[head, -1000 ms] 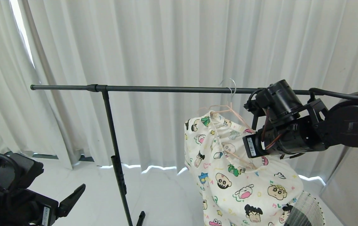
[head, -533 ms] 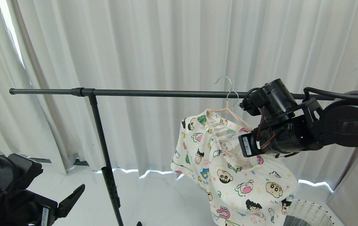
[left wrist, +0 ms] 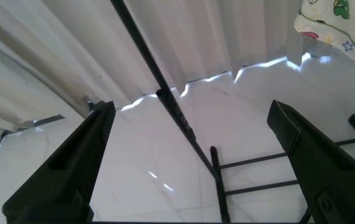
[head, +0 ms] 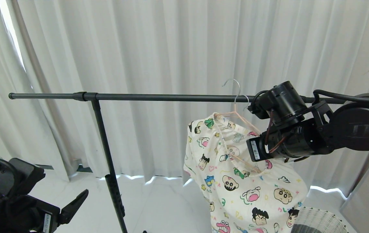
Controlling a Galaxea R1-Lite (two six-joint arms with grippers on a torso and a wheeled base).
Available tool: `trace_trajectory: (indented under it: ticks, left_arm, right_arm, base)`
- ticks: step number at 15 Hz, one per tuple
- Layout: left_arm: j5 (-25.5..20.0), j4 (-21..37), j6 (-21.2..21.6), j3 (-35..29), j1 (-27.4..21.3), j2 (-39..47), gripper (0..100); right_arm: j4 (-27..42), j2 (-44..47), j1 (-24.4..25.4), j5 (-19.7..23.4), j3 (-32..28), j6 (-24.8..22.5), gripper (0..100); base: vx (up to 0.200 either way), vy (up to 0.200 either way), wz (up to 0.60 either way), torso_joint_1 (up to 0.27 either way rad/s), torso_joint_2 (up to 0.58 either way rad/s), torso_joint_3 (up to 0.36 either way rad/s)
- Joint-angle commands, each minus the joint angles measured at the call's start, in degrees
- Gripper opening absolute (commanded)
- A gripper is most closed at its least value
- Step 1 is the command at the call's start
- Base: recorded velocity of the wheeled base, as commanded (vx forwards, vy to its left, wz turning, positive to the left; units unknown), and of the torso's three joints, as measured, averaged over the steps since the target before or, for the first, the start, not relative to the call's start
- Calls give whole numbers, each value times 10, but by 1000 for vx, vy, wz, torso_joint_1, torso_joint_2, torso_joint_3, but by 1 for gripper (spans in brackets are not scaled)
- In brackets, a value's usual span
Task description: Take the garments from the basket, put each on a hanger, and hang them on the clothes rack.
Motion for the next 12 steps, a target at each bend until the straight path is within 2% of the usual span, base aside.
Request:
trace_trajectory:
  ticks: [1, 5, 11, 12]
  left_arm:
    - [0, 0, 0, 1, 0, 0, 100]
    - [0, 0, 0, 1, 0, 0, 100]
    - [0, 0, 0, 1, -6, -2, 100]
    - [0, 0, 0, 1, -6, -2, 100]
  right_arm:
    - [1, 0, 1, 0, -1, 0, 0]
    - [-1, 1, 1, -10, -1, 0, 0]
    - [-5, 8, 1, -13, -9, 0, 0]
    - [-5, 11, 1, -14, -11, 0, 0]
  base:
    - [0, 200, 0, 12, 7, 2]
    - [0, 0, 0, 0, 0, 0]
    - [200, 0, 0, 4, -5, 6]
    - [0, 0, 0, 0, 0, 0]
